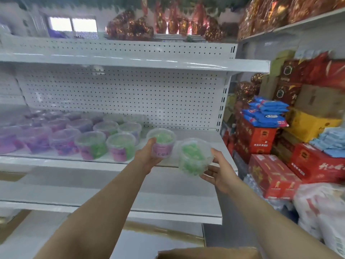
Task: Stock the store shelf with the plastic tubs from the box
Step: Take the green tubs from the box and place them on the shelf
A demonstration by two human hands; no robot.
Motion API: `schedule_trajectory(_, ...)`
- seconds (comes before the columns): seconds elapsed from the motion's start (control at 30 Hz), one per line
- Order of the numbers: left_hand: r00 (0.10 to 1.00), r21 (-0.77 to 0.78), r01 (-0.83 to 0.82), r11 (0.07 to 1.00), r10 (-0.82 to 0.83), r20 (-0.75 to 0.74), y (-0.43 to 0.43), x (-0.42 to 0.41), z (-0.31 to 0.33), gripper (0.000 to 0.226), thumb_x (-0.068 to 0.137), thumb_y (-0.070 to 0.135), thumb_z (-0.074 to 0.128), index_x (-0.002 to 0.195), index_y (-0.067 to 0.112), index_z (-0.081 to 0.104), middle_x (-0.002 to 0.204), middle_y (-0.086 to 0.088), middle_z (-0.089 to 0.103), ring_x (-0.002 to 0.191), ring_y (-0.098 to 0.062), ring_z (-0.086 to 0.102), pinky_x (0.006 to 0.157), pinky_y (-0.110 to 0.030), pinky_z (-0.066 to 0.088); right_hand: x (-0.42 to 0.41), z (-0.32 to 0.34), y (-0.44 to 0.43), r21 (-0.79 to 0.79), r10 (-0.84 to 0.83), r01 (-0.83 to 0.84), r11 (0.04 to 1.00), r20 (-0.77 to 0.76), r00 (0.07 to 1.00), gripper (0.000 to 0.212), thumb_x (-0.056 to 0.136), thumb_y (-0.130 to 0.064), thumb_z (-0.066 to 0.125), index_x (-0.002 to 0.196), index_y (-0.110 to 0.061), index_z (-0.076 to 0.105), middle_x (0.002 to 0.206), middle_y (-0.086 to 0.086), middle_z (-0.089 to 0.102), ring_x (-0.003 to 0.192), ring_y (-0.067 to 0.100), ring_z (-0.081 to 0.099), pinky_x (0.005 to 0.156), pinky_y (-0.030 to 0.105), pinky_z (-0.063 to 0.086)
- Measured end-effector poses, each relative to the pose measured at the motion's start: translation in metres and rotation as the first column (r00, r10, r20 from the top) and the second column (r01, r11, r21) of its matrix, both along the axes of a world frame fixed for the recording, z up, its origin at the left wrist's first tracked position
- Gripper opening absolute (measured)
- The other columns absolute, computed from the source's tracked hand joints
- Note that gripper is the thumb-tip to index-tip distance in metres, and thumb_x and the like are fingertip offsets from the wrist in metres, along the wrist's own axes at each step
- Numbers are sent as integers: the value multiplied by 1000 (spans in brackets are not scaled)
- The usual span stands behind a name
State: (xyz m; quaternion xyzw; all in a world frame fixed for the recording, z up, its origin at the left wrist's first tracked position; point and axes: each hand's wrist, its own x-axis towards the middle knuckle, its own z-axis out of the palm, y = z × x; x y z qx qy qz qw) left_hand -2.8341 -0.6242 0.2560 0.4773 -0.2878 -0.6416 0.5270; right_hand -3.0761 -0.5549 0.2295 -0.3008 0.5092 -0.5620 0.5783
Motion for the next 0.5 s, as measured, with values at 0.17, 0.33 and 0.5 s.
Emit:
schedule_trajectory(0.17, 982, 14, 9, 1000, -11, 188, -36, 12, -13, 50, 77, 44, 75, 107, 9, 57, 93, -6, 57, 81, -30, 66, 88, -47, 56, 5, 6, -20, -7, -31, 31, 999, -11, 999, 49, 87, -53, 63, 110, -10, 60, 92, 16, 66, 83, 27, 66, 74, 37, 59)
schedule_trajectory(0.33, 942, 22, -35, 999, 26, 335, -53, 20, -23, 53, 76, 51, 72, 100, 4, 65, 95, -16, 65, 88, -33, 63, 79, -34, 49, 10, 3, -34, 16, -57, 58, 998, -25, 998, 57, 84, -56, 65, 115, -9, 58, 97, 17, 64, 85, 28, 64, 73, 37, 59)
schedule_trajectory(0.5, 819, -222, -81, 972, 192, 541, -49, 15, -25, 56, 91, 33, 62, 136, 3, 49, 143, -12, 48, 128, -28, 47, 104, -37, 37, 15, 0, -44, 40, -62, 62, 997, 0, 998, 59, 83, -56, 66, 117, -9, 57, 100, 19, 64, 89, 30, 64, 79, 40, 60)
